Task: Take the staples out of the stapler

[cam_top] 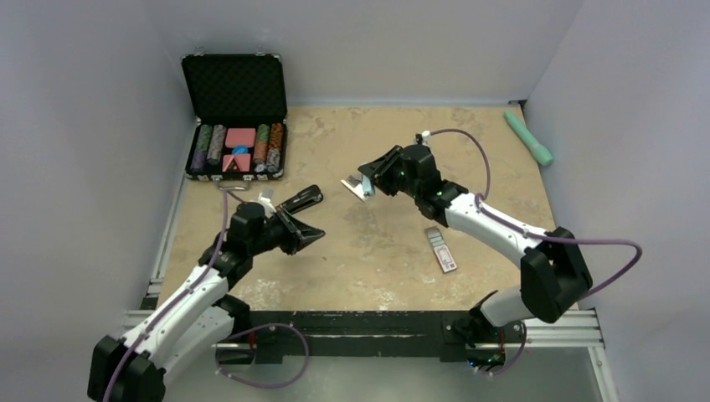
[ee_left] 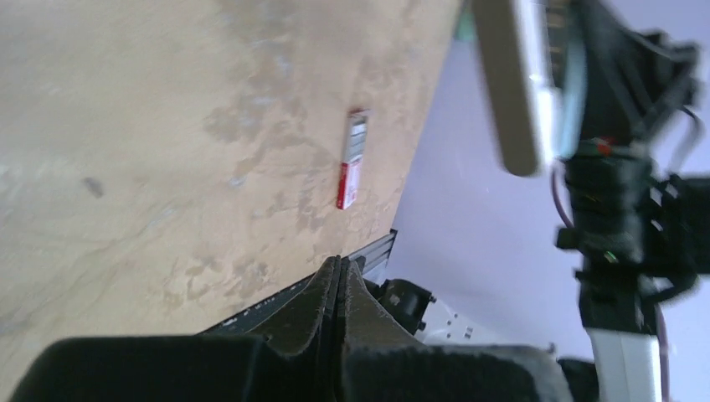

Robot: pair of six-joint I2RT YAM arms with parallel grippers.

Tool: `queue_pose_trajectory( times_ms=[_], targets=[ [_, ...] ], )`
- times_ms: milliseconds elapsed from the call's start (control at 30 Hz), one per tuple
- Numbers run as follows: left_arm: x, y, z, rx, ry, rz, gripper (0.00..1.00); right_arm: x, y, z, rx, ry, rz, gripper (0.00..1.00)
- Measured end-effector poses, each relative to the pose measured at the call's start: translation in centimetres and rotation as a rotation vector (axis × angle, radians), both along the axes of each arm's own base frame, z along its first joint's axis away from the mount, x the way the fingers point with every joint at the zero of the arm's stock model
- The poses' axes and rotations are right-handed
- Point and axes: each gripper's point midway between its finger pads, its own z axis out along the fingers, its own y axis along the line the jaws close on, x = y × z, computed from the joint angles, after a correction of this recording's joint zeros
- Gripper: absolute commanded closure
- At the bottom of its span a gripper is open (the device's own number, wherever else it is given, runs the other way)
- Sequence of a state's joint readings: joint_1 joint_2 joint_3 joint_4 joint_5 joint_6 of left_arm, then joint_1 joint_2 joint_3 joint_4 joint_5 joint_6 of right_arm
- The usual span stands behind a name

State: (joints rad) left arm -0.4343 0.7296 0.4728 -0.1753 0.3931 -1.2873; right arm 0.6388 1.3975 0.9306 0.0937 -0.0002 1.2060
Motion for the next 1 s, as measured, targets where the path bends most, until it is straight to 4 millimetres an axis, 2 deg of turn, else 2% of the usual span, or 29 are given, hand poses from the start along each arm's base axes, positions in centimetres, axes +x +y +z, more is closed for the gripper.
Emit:
queue_pose_trajectory(
  times_ms=[67,133,200,267,333,433,533,633,733,833,933,1000],
  targets=[
    [0.2,-0.1,-3.3,-0.032,0.184,0.069,1.0,1.9,-0.7,-0.7,-0.03,0.049,-0.08,1.0],
    [0.0,0.0,-6.3,-0.038,0.346,0.124,1.0,3.1,-1.0,-1.2,-0.04,0.084,-0.118,1.0],
    [0.1,0.0,-7.1,-0.046,0.41,0.152,1.0,3.6,-0.8,-1.8,-0.048,0.111,-0.123,1.0],
    [0.3,0.0,-6.7,-0.046,0.402,0.154,1.0,3.8,-0.6,-2.8,-0.061,0.134,-0.116,1.0],
    [0.8,0.1,-5.3,-0.016,0.355,0.144,1.0,3.4,-0.4,-4.1,-0.081,0.166,-0.098,1.0],
    [1.9,0.6,-1.7,0.047,0.229,0.133,1.0,2.8,-0.5,-4.9,-0.115,0.182,-0.063,1.0],
    [2.5,1.5,1.9,0.12,0.058,0.119,0.93,1.8,-0.1,-5.2,-0.139,0.182,0.011,1.0],
    [2.7,2.8,4.0,0.216,-0.102,0.114,0.87,0.3,0.6,-6.0,-0.14,0.192,0.106,1.0],
    [3.1,3.8,3.6,0.299,-0.167,0.119,0.87,-1.6,0.8,-7.5,-0.149,0.227,0.186,1.0],
    [3.8,3.6,2.1,0.35,-0.177,0.082,0.88,-3.1,0.4,-8.2,-0.165,0.24,0.217,1.0],
    [5.2,2.2,-0.4,0.38,-0.139,0.007,0.88,-4.6,-0.1,-6.8,-0.158,0.211,0.24,1.0],
    [5.9,1.2,-3.0,0.401,-0.085,-0.053,0.88,-5.1,0.3,-5.4,-0.139,0.175,0.257,1.0]
  ],
)
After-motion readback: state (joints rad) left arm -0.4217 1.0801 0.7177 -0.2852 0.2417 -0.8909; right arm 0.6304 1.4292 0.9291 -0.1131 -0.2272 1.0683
